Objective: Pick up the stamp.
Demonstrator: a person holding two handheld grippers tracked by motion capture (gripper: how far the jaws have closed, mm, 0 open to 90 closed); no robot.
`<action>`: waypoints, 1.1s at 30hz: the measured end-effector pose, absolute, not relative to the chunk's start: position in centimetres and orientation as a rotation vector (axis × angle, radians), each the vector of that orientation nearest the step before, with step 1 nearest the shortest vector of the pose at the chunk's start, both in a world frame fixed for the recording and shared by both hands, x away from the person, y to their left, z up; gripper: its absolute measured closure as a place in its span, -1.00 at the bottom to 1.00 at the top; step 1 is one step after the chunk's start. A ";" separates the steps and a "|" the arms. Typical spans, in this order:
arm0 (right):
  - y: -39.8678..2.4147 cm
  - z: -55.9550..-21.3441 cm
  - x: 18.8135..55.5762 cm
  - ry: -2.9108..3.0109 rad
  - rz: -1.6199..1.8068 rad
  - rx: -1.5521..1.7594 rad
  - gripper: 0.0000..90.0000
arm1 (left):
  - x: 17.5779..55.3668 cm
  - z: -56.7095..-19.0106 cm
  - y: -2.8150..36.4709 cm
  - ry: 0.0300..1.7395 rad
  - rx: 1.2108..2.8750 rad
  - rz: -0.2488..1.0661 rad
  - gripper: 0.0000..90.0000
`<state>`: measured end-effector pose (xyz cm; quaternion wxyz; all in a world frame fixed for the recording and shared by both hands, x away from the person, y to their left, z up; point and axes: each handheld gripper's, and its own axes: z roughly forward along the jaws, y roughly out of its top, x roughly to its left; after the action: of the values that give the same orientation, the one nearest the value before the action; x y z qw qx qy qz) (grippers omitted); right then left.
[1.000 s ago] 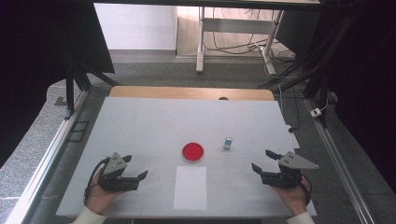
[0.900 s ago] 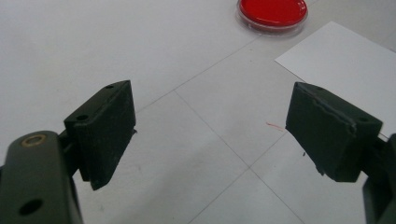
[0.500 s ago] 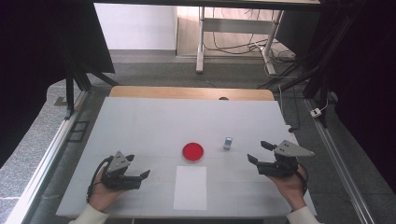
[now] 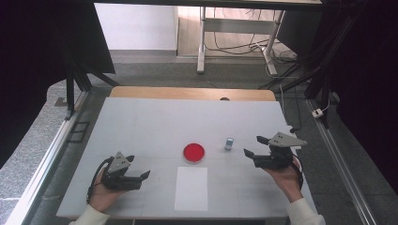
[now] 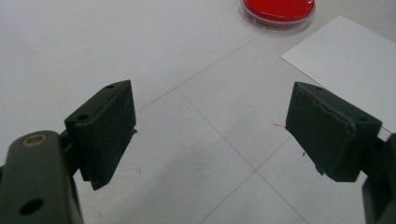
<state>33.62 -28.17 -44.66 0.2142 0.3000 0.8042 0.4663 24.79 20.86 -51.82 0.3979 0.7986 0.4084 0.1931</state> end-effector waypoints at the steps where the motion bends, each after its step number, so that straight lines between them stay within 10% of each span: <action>1: -28.0 -44.6 33.8 2.237 1.290 0.829 -0.44 | 24.8 -51.9 20.8 1.035 2.022 0.488 -0.64; 33: -23.3 -45.5 38.6 2.368 1.228 0.777 -0.33 | 24.9 -52.2 20.9 1.040 2.036 0.485 -0.64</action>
<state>38.58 -23.25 -45.47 0.1808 0.2750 0.8383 0.4347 24.92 20.91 -52.17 0.3915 0.8017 0.4094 0.1911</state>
